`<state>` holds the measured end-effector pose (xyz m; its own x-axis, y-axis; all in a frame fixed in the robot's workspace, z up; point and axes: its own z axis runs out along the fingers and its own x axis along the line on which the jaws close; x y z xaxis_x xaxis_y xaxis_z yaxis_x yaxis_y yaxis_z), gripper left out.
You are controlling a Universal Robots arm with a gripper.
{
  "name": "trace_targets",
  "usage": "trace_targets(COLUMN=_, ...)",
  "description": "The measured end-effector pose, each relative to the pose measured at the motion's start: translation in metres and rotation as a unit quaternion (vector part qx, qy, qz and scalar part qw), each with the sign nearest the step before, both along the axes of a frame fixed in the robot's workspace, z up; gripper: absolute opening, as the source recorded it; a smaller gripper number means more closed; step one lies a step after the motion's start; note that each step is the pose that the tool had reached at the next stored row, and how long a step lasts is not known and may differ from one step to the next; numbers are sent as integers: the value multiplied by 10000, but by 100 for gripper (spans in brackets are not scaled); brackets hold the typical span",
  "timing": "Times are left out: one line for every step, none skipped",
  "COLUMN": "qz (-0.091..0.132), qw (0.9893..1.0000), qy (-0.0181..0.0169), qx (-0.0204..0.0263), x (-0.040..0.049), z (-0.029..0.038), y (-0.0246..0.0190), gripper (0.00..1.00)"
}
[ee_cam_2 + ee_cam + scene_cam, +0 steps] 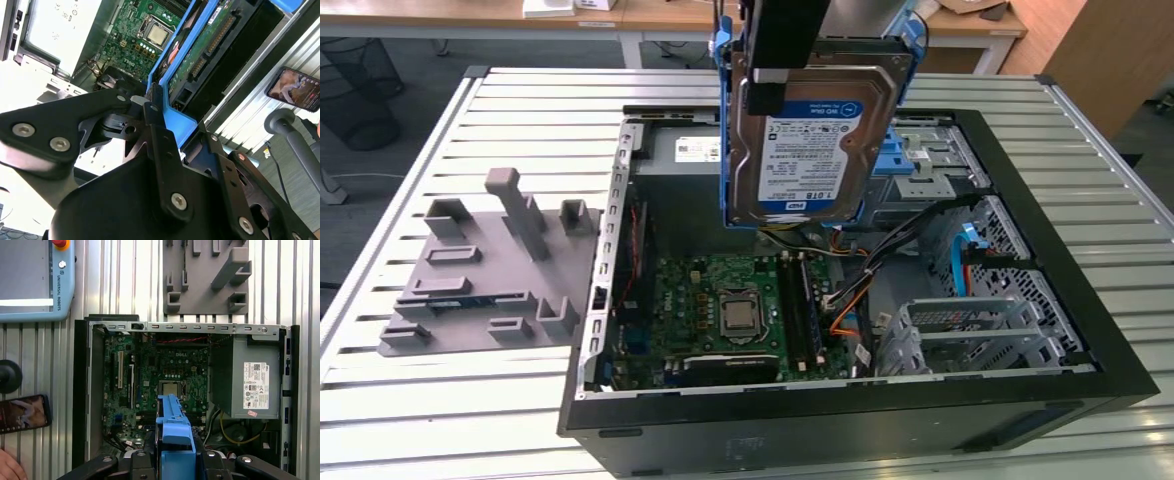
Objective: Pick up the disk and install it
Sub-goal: 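Insert the disk into the insertion slot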
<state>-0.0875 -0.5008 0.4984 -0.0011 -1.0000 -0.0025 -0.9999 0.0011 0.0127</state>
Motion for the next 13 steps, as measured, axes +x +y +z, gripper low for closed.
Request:
trace_targets(qz=0, qw=10000, qy=0, qx=0, x=0, z=0, y=0, gripper=36)
trace_targets(qz=0, qw=10000, qy=0, qx=0, x=0, z=0, y=0, gripper=36)
trace_targets(qz=0, qw=10000, qy=0, qx=0, x=0, z=0, y=0, gripper=36)
trace_targets(qz=0, qw=10000, qy=0, qx=0, x=0, z=0, y=-1, gripper=36)
trace_targets(qz=0, qw=10000, qy=0, qx=0, x=0, z=0, y=-5, gripper=36)
trace_targets(qz=0, qw=10000, qy=0, qx=1, x=0, z=-1, y=-10, gripper=36)
trace_targets(qz=1, qw=10000, qy=0, qx=0, x=1, z=0, y=-21, gripper=36)
trace_targets(qz=0, qw=10000, qy=0, qx=0, x=0, z=0, y=-38, gripper=36)
trace_targets(qz=0, qw=10000, qy=0, qx=0, x=0, z=0, y=-56, gripper=36)
trace_targets(qz=0, qw=10000, qy=0, qx=0, x=0, z=0, y=-74, gripper=36)
trace_targets(qz=0, qw=10000, qy=0, qx=-1, x=0, z=0, y=-93, gripper=36)
trace_targets(qz=0, qw=10000, qy=0, qx=0, x=0, z=0, y=-110, gripper=36)
trace_targets(qz=0, qw=10000, qy=0, qx=0, x=0, z=-1, y=-125, gripper=36)
